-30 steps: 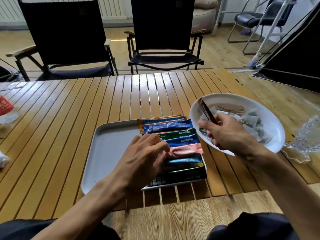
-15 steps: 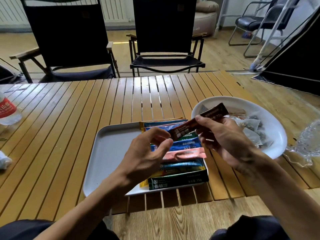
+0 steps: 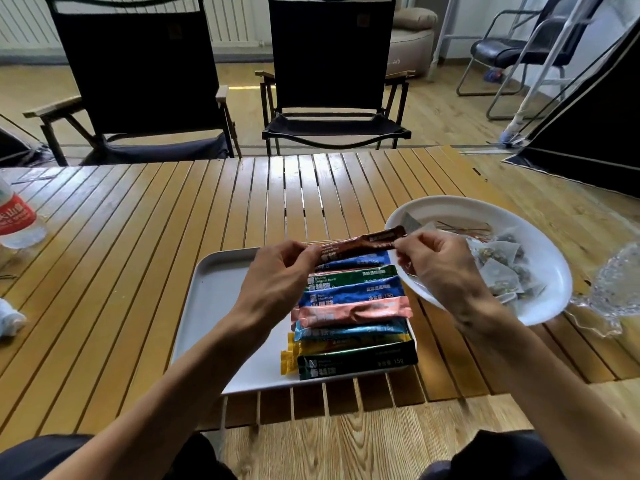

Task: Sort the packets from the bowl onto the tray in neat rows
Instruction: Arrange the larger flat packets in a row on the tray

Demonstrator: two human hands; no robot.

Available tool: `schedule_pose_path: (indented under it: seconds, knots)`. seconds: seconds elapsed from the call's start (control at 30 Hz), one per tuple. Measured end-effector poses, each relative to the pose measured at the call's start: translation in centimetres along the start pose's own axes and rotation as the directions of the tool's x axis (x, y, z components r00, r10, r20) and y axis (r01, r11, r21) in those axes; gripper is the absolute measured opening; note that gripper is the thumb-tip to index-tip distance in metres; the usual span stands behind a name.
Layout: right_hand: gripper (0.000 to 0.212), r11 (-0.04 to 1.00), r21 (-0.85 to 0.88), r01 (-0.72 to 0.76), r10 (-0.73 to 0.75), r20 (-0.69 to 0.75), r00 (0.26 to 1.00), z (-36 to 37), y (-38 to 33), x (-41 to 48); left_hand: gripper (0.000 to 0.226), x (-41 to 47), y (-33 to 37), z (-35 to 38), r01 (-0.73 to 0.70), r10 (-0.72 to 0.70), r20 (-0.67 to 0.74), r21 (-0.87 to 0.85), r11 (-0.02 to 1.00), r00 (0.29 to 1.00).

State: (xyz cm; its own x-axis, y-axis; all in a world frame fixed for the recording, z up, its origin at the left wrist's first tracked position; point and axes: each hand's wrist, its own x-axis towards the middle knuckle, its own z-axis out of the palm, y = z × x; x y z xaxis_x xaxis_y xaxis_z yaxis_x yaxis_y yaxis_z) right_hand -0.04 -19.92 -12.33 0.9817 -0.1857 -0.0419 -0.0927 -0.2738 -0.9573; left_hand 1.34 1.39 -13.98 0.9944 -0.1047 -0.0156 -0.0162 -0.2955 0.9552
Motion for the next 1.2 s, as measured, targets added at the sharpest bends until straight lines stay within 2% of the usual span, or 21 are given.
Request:
schedule_pose_path:
  seconds: [0.13, 0.23, 0.3, 0.43, 0.53, 0.67, 0.77, 0.87, 0.93, 0.97, 1.1, 1.2]
  knots:
    - [0.035, 0.909, -0.403, 0.106, -0.102, 0.033, 0.994, -0.1, 0.5, 0.0, 0.024, 0.1, -1.5, 0.1, 0.01, 0.0, -0.084, 0.119, 0.993, 0.996]
    - [0.036, 0.805, -0.579, 0.129, -0.107, 0.072, 0.992, -0.3, 0.9, -0.1, 0.028, 0.1, -2.1, 0.0, -0.047, 0.079, -0.093, 0.305, 0.951, 0.993]
    - [0.034, 0.766, -0.632, 0.118, -0.086, 0.081, 0.993, -0.3, 1.2, -0.1, 0.033, 0.0, -2.3, 0.2, -0.094, 0.144, -0.087, 0.427, 0.899, 0.986]
    - [0.03, 0.726, -0.679, 0.111, -0.06, 0.098, 0.993, -0.1, 1.2, 0.0, 0.033, -0.1, -2.6, 0.4, -0.145, 0.254, -0.115, 0.573, 0.807, 0.96]
    - [0.03, 0.749, -0.655, 0.104, -0.07, 0.077, 0.995, -0.1, 1.2, 0.1, 0.031, 0.0, -2.6, 0.4, -0.194, 0.316, -0.088, 0.627, 0.755, 0.945]
    - [0.031, 0.797, -0.581, 0.162, -0.175, 0.034, 0.984, -0.2, 0.9, -0.3, 0.019, 1.6, -2.0, -1.0, -0.22, 0.341, -0.098, 0.595, 0.773, 0.935]
    - [0.028, 0.795, -0.544, 0.269, -0.284, 0.058, 0.957, 0.2, 0.6, -0.9, 0.013, 4.7, -2.4, -2.5, -0.171, 0.338, -0.098, 0.713, 0.68, 0.936]
    - [0.022, 0.765, -0.52, 0.38, -0.358, 0.146, 0.922, 1.5, 0.2, -1.9, 0.018, 6.9, -3.3, -2.9, -0.126, 0.264, -0.015, 0.851, 0.51, 0.965]
    - [0.019, 0.732, -0.52, 0.439, -0.371, 0.236, 0.898, 2.3, -0.1, -2.6, 0.019, 7.8, -3.7, -3.0, -0.155, 0.24, 0.064, 0.911, 0.382, 0.969]
    - [0.018, 0.719, -0.517, 0.465, -0.369, 0.283, 0.885, 2.8, -0.2, -2.9, 0.018, 8.1, -3.8, -3.2, -0.172, 0.226, 0.094, 0.92, 0.353, 0.969]
    - [0.018, 0.669, -0.505, 0.546, -0.348, 0.436, 0.83, 4.4, -0.7, -4.3, 0.013, 8.8, -4.5, -4.3, -0.226, 0.175, 0.168, 0.89, 0.396, 0.97]
    - [0.025, 0.602, -0.536, 0.592, -0.326, 0.511, 0.795, 5.9, -1.0, -5.6, 0.018, 8.3, -5.3, -5.0, -0.237, 0.21, 0.166, 0.894, 0.38, 0.964]
